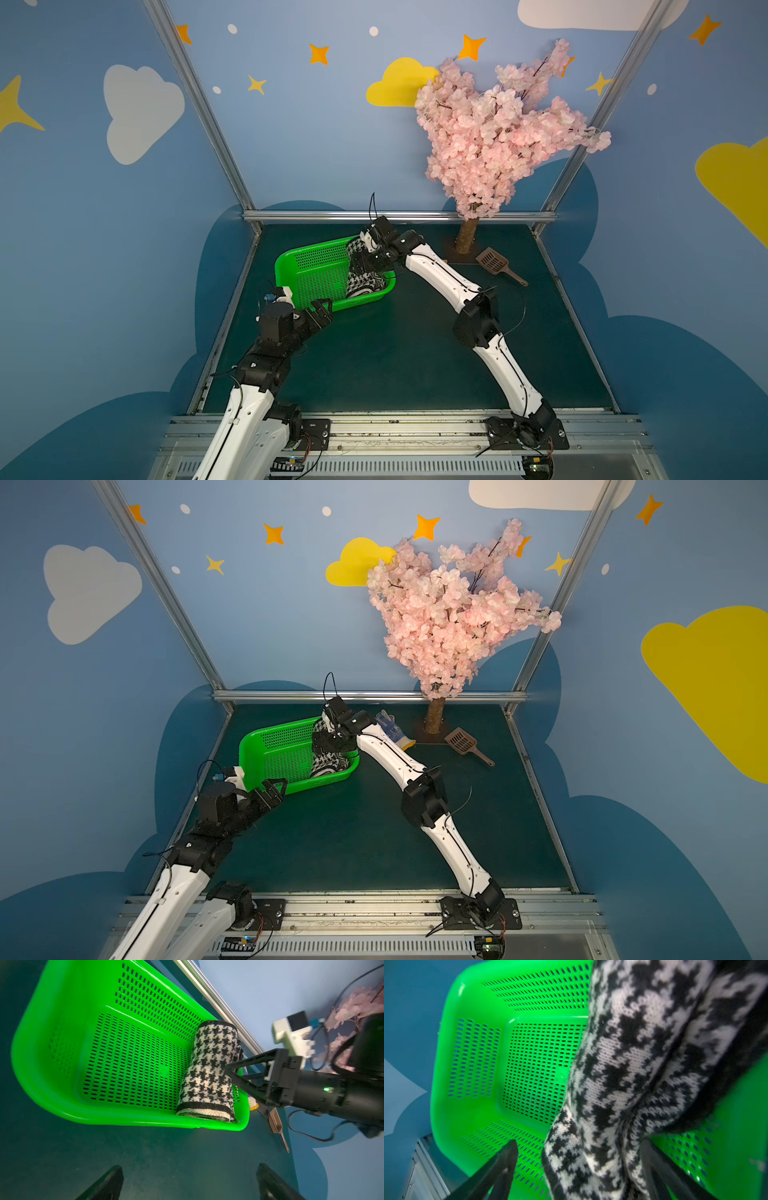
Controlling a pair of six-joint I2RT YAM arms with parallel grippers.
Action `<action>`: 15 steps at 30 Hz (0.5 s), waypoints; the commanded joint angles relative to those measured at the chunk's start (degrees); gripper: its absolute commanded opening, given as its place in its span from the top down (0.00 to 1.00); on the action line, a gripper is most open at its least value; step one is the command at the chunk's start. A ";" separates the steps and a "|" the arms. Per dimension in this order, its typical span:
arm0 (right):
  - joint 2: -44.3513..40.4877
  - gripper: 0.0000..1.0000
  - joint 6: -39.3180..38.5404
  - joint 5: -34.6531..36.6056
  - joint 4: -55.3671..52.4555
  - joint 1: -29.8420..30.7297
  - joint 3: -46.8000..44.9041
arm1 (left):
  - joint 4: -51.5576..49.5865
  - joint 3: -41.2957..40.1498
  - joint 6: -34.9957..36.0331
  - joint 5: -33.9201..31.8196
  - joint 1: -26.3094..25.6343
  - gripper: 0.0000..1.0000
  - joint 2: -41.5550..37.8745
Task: Roll up the scarf and place it into the basket
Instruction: Place the scarf in the basket, then reset both arms
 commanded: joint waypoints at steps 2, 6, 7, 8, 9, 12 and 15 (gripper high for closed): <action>-12.05 0.08 -2.45 4.35 0.19 0.98 -5.98 | -3.66 2.49 5.43 -9.66 0.52 0.00 -0.31; -27.61 0.08 -7.56 8.24 8.40 0.84 -25.90 | -0.59 1.44 6.65 -18.47 0.61 0.00 -0.29; -32.45 0.08 -8.08 10.63 11.14 0.88 -31.96 | 2.63 -0.24 7.18 -20.76 0.52 0.00 -0.38; -36.54 0.08 -8.53 13.95 14.04 0.82 -37.57 | 5.23 -1.89 7.59 -22.75 0.52 0.00 -0.30; -41.18 0.08 -10.09 16.79 17.95 0.30 -44.81 | 9.39 -4.28 8.44 -25.04 0.52 0.00 0.08; -53.83 0.08 -11.91 18.27 23.98 -3.58 -61.57 | 20.32 -10.54 14.49 -29.86 0.56 0.00 -0.06; -64.75 0.08 -12.25 16.68 26.60 -10.50 -75.12 | 26.66 -13.62 20.83 -31.68 0.60 0.00 -0.05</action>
